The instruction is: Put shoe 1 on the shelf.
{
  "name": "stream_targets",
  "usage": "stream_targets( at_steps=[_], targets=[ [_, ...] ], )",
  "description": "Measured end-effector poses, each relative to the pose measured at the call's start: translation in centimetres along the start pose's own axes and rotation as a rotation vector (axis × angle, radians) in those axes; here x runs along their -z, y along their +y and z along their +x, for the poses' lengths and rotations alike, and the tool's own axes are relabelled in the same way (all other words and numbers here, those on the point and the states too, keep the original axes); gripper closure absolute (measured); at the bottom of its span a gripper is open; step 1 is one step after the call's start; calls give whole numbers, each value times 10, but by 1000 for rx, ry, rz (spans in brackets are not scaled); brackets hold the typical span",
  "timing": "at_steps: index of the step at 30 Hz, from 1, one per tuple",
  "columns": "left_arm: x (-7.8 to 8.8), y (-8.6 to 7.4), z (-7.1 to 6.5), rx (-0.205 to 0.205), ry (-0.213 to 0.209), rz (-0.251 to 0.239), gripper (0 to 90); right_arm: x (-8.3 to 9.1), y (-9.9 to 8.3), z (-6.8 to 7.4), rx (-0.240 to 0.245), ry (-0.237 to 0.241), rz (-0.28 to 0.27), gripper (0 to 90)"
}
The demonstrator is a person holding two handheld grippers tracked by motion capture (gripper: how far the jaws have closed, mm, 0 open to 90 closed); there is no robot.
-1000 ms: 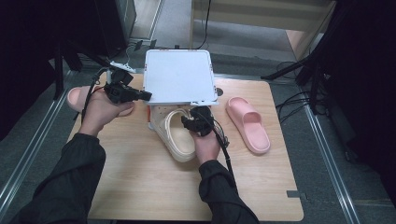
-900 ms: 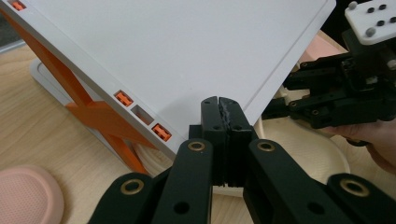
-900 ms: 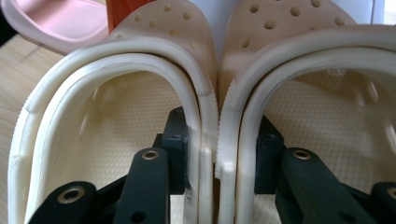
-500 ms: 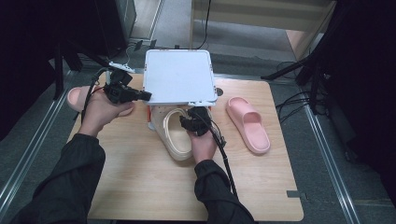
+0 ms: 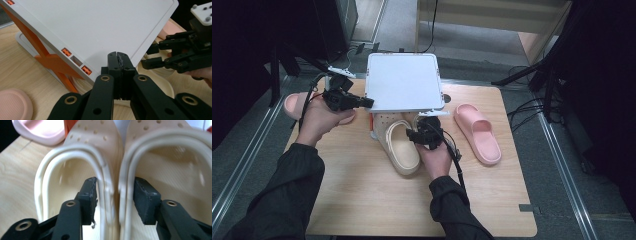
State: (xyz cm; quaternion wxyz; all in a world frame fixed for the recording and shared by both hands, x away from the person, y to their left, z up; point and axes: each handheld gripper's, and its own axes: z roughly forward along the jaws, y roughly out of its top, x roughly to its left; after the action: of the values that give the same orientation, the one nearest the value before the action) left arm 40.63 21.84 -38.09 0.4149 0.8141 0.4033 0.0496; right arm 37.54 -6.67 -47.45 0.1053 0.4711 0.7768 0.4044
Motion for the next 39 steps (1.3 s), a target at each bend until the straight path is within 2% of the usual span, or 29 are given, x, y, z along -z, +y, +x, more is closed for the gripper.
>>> stream_targets(
  at_steps=[5, 6, 7, 8, 9, 11, 14, 18, 19, 22, 24, 26, 30, 35, 39],
  targets=[
    [0, 0, 0, -1, 3, 2, 900, 24, -12, -1, 7, 24, -13, 672],
    [0, 0, 0, -1, 3, 2, 900, 24, -12, -1, 7, 24, -13, 672],
    [0, 0, -1, 1, 3, 2, 900, 33, -17, 2, 23, 32, -20, 730],
    [0, 0, -1, 1, 3, 2, 899, 33, -17, 2, 23, 32, -20, 730],
    [0, 0, -1, 2, 4, 2, 900, 43, -22, 6, 40, 36, -29, 787],
    [0, 0, -1, 3, 5, 2, 900, 50, -27, 8, 30, 55, -42, 832],
    [0, 0, -1, 2, 4, 1, 900, 58, -36, 11, 21, 88, -53, 863],
    [0, 0, 0, 3, 1, -1, 900, 66, -48, 17, 43, 109, -58, 891],
    [0, 0, 0, 3, 1, -1, 900, 70, -57, 20, 51, 129, -69, 900],
    [0, 0, 0, 5, 2, -2, 899, 72, -65, 22, 53, 136, -56, 900],
    [0, -1, -1, 9, 3, -3, 900, 73, -78, 25, 78, 127, -36, 900],
    [0, 0, -2, 8, 7, -3, 900, 73, -82, 25, 81, 133, -31, 900],
    [0, -1, -1, 12, 2, -3, 900, 68, -102, 25, 88, 160, 13, 900],
    [0, -1, -1, 14, 0, -5, 899, 59, -110, 26, 113, 158, 53, 900],
    [0, -1, -1, 12, 5, -6, 900, 48, -109, 25, 117, 123, 74, 900]
  ],
)
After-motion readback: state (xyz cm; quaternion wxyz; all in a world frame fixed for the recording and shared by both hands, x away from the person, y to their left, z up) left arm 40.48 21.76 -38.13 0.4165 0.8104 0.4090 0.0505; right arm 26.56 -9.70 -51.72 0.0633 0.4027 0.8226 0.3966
